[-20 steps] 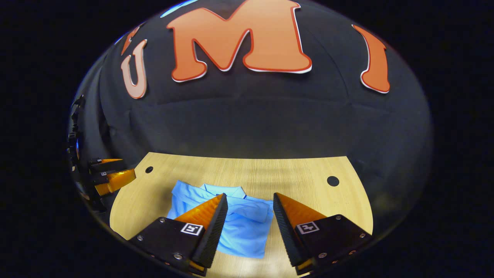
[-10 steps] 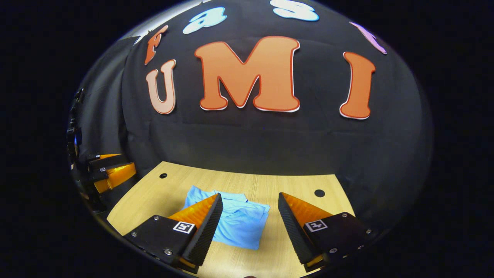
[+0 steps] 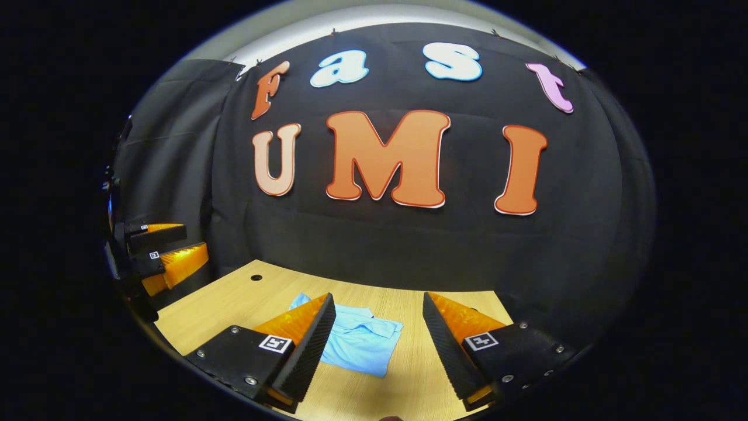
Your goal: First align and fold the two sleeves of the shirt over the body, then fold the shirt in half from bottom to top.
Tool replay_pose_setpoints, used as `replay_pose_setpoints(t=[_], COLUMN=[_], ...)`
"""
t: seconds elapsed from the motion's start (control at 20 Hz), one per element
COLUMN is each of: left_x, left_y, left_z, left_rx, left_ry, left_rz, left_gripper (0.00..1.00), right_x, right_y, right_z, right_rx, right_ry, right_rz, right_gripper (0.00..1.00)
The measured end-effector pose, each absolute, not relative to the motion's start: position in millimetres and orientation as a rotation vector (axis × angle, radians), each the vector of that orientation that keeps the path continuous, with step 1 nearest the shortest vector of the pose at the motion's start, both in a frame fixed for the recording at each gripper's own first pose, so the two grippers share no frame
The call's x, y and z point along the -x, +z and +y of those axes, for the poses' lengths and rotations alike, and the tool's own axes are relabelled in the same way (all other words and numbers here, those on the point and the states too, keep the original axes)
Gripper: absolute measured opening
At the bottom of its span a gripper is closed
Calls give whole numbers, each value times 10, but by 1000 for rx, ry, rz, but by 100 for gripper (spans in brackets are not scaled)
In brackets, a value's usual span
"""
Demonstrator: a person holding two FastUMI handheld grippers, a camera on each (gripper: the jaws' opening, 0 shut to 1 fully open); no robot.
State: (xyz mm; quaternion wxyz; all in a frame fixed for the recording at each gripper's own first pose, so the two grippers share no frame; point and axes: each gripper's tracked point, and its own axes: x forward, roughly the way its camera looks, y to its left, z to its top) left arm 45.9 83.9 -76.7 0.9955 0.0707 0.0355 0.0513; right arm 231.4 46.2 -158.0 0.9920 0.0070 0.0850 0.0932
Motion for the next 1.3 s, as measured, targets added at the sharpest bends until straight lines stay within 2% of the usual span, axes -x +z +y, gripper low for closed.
replay_pose_setpoints(t=[0.4,0.6,0.9,1.3], left_x=[368,581,602,519], left_y=[-520,-447,-502,-543], left_z=[587,505,661,782], left_rx=[-117,-44,-9,-11], left_ry=[171,158,155,67], left_rz=[-69,-107,-109,-113], left_gripper=[100,99,100,100], right_x=[-2060,-2031,-1986,-1960], right_y=[-1537,-1471,-1330,-1312], right_z=[644,622,537,595], right_rx=[-45,-30,-17,-3], right_ry=[265,274,238,166], right_rz=[117,88,28,30], right_gripper=[94,94,94,96])
